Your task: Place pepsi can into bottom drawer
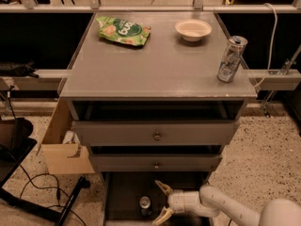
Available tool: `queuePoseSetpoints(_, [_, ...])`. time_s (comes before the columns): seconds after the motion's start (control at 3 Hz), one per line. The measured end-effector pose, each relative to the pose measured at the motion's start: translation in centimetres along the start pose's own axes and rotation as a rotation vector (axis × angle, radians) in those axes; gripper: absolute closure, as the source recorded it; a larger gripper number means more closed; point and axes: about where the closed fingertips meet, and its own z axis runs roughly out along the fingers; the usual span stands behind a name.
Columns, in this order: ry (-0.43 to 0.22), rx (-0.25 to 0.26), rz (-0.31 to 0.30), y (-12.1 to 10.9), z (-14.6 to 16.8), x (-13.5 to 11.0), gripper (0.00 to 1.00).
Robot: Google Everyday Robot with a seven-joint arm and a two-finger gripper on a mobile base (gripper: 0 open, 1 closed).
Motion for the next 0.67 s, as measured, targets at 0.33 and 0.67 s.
queuePoseSetpoints(0.33, [0.039, -0.036, -0.043, 2.3, -4.0, -3.5, 0.00])
queuePoseSetpoints(0.67, [0.087, -0.099, -0.091, 4.9, -8.1, -6.7, 0.00])
